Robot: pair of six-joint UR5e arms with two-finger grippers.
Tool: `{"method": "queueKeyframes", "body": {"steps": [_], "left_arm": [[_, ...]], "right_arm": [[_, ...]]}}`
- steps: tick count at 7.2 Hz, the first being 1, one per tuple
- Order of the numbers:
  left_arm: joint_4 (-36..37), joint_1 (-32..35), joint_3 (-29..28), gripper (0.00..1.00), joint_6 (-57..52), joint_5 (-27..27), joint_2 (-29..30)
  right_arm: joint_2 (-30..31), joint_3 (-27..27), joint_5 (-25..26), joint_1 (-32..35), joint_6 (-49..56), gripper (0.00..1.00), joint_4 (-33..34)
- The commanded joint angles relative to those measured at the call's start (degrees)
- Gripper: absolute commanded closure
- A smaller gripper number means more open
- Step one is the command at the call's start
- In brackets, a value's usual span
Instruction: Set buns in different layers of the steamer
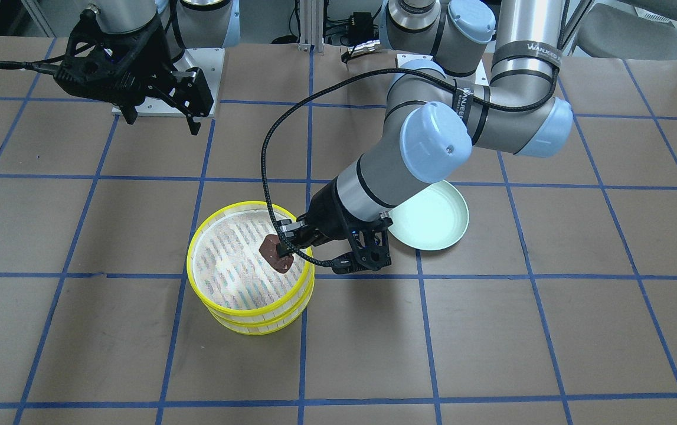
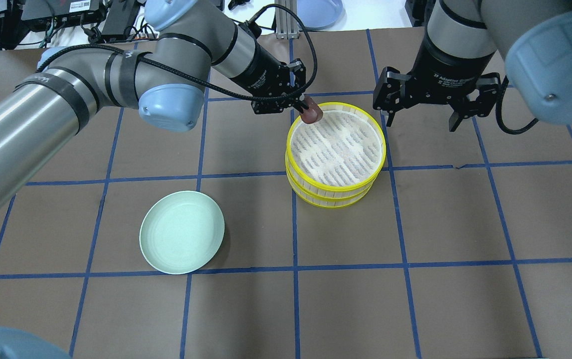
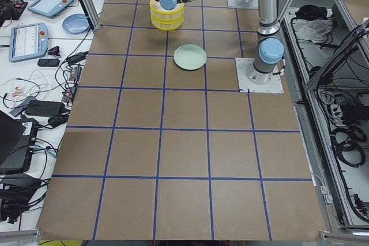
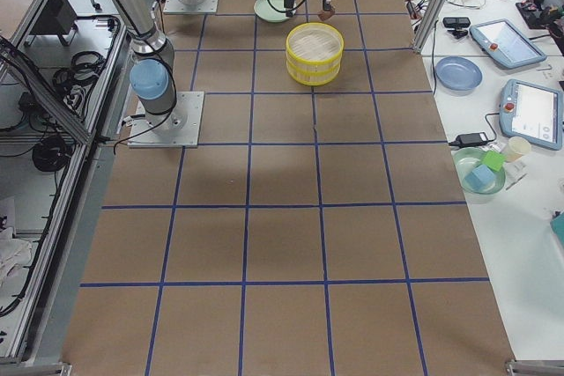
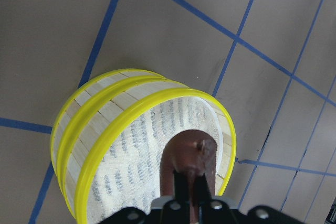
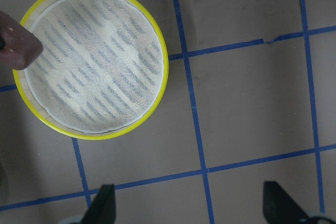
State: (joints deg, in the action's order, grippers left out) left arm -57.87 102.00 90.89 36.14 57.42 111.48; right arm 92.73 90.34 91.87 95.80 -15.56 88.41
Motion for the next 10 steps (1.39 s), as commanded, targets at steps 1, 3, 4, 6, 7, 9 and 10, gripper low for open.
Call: {"method": "queueKeyframes", "body": {"steps": [1,3,4,6,7,9,10], "left_arm": [[0.1,0.9,1.9,0.37,0.1,0.8,0.8],[0.2,0.8,1.3,0.0,-0.4,4.7,0.8],[-0.7,0.8,1.0,0.0,-0.7,7.6,0.2],[-5.7,0.3,0.5,0.0,-9.2,19.3,-2.8],[-10.4,-1.5,-0.2,0.0,-20.2,25.8,-5.1],[-20.6,-5.6,-2.3,0.0,-31.6,35.1,-10.7],[-22.6,-6.8,-2.3,0.0,-34.4,35.1,-13.6]], "right_arm": [[0.0,0.1,0.2,0.0,0.0,0.0,-0.2],[0.0,0.1,0.2,0.0,0.1,0.0,-0.3],[0.0,0.1,0.2,0.0,0.1,0.0,-0.3],[0.0,0.2,0.2,0.0,0.1,0.0,-0.3],[0.0,0.2,0.1,0.0,0.0,0.0,-0.3],[0.0,0.3,0.1,0.0,0.0,0.0,-0.3],[0.0,0.2,0.1,0.0,0.0,0.0,-0.3]]}}
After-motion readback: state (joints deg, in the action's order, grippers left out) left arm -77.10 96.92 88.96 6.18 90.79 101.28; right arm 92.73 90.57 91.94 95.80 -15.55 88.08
